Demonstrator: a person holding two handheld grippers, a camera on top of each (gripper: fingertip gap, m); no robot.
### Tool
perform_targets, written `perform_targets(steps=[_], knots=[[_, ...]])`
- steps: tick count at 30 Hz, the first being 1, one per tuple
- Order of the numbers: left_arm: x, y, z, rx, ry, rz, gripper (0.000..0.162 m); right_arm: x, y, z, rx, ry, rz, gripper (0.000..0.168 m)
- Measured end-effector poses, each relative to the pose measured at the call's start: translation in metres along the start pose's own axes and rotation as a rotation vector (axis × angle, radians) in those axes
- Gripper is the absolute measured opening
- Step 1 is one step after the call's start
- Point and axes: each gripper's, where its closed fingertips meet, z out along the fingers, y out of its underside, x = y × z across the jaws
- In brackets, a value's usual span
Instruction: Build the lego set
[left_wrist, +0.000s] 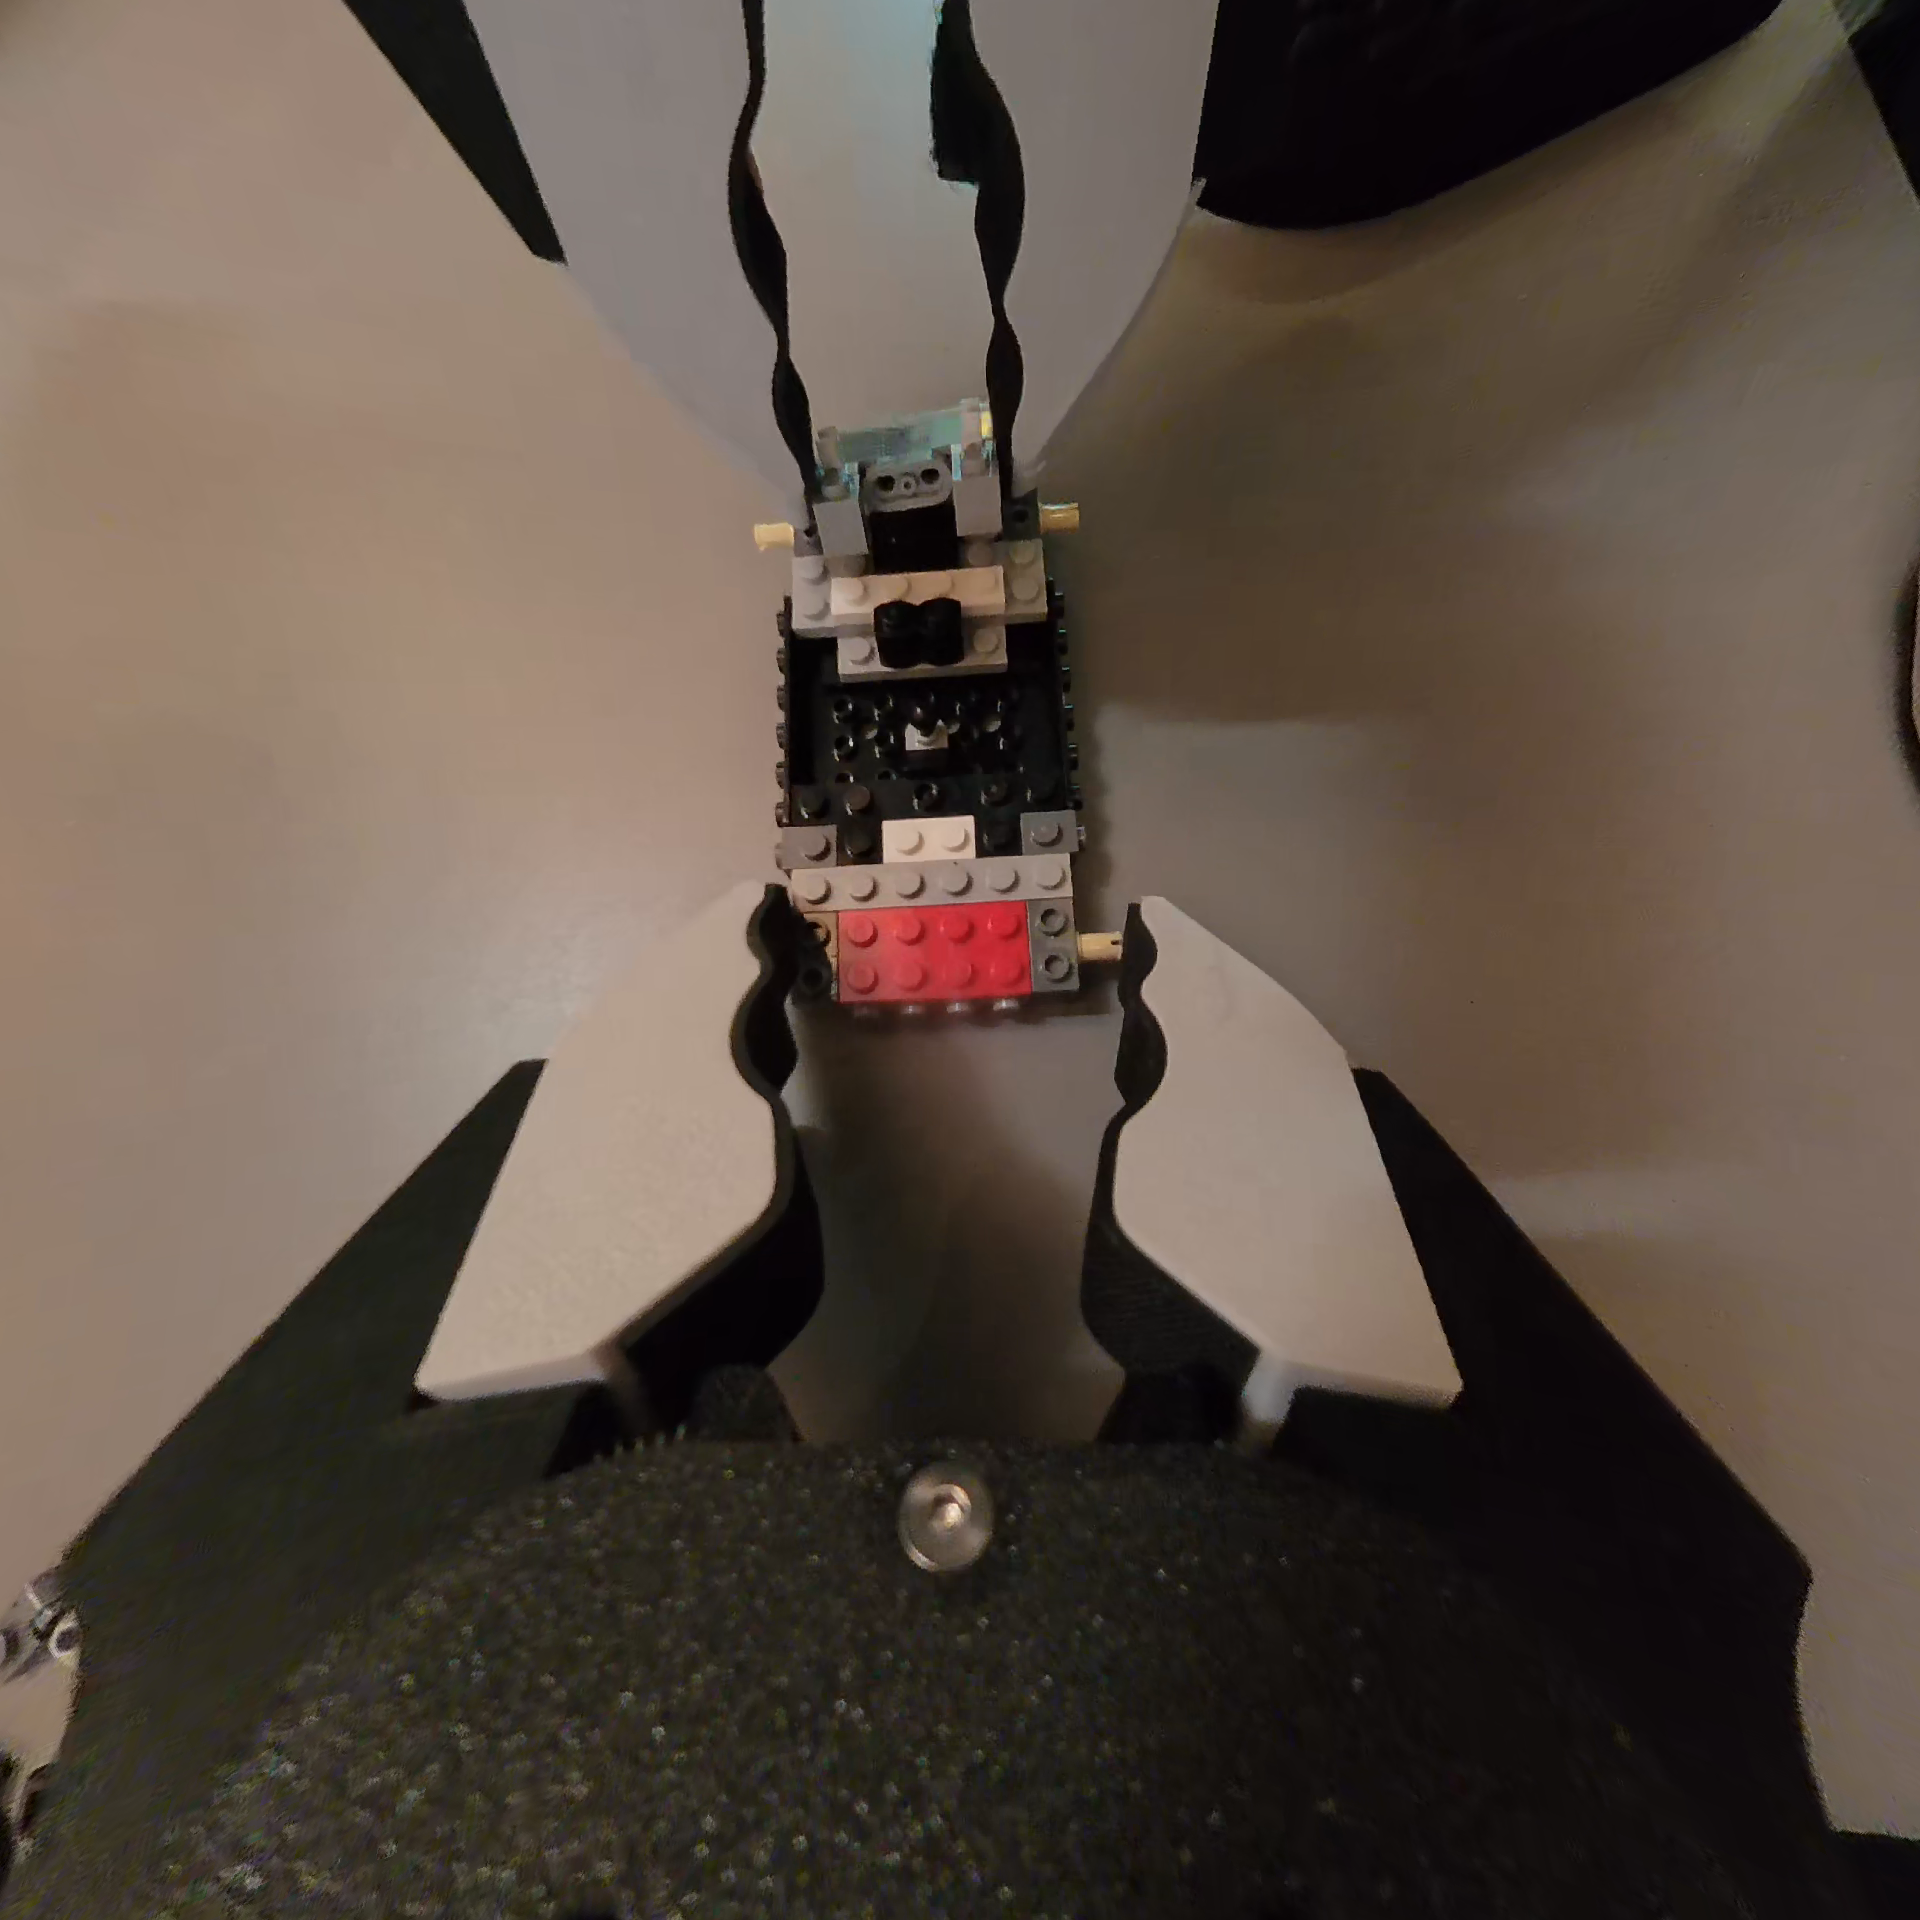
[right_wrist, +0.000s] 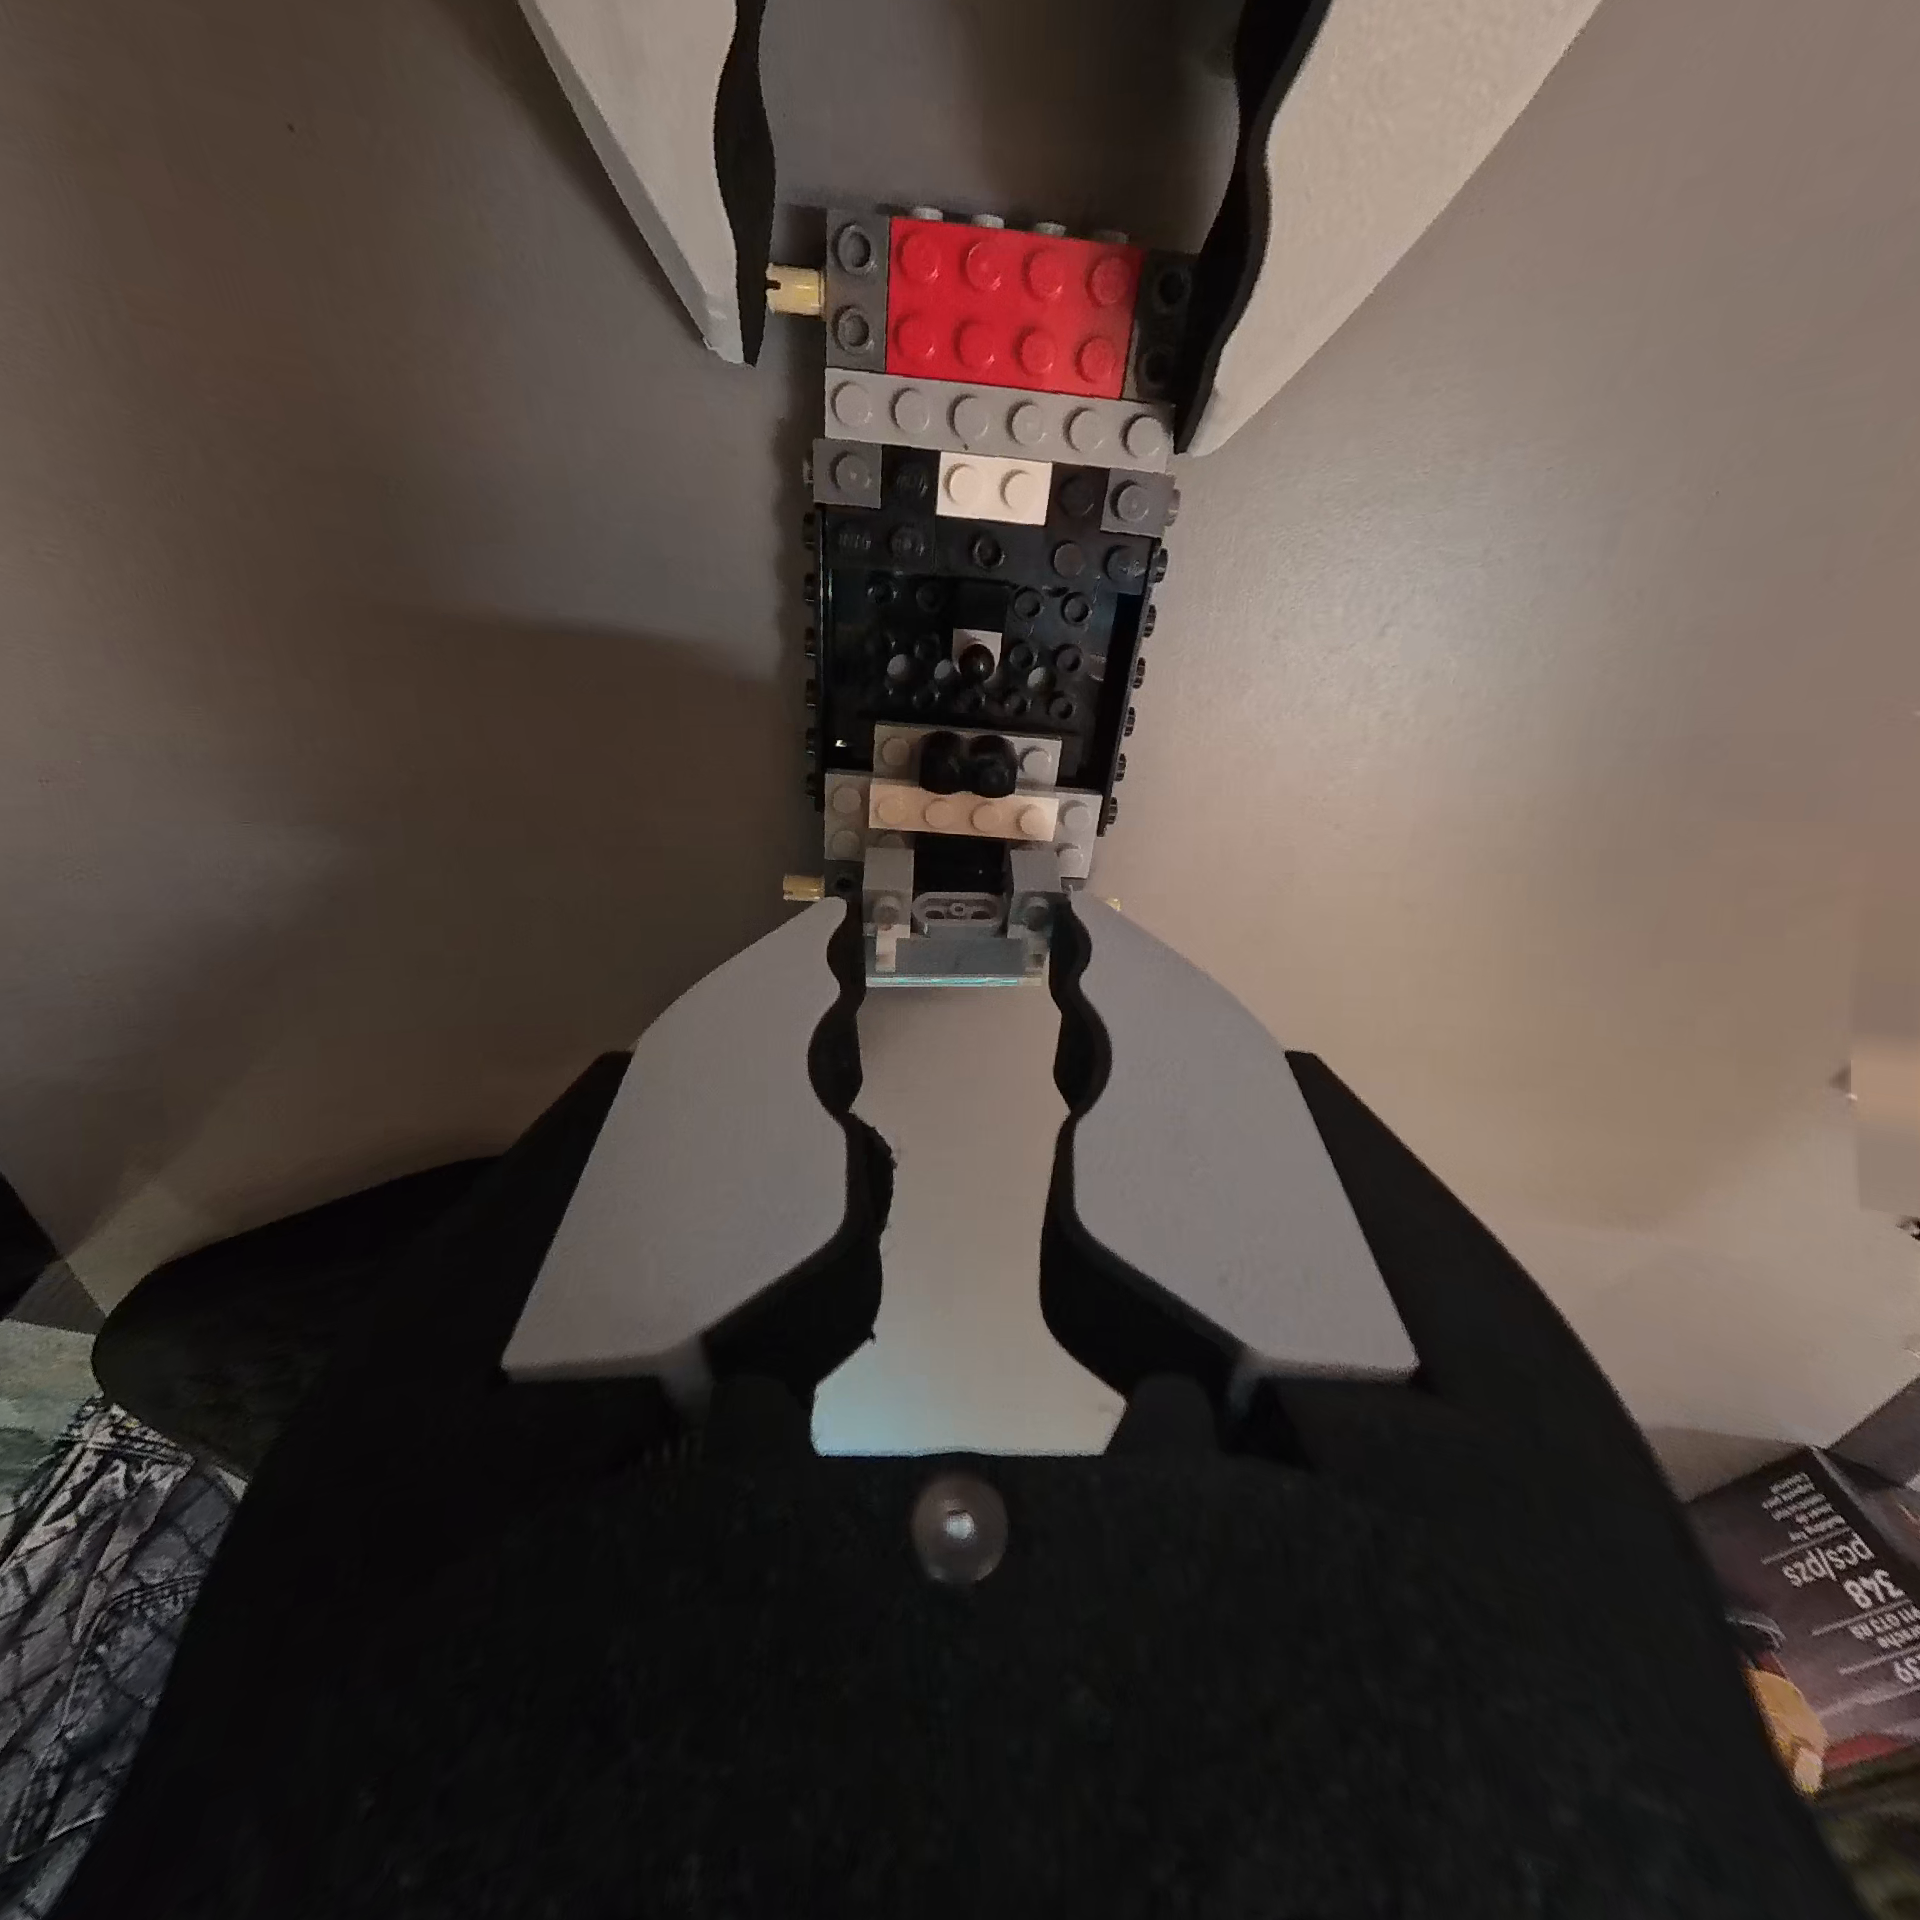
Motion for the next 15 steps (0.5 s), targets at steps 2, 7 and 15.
perform_targets(steps=[2,7,15], knots=[[-0.0001,0.0,0.0,0.0,0.0,0.0,0.06,0.0,0.0,0.0,-0.004,-0.001,-0.001,0.034],[-0.0001,0.0002,-0.0002,0.0,0.0,0.003,0.06,0.0002,0.0002,0.0002,-0.028,-0.008,0.0,0.034],[0.0001,0.0006,-0.0015,-0.005,-0.012,-0.014,0.059,0.0004,-0.0003,0.0001,-0.05,0.011,0.021,0.034]])
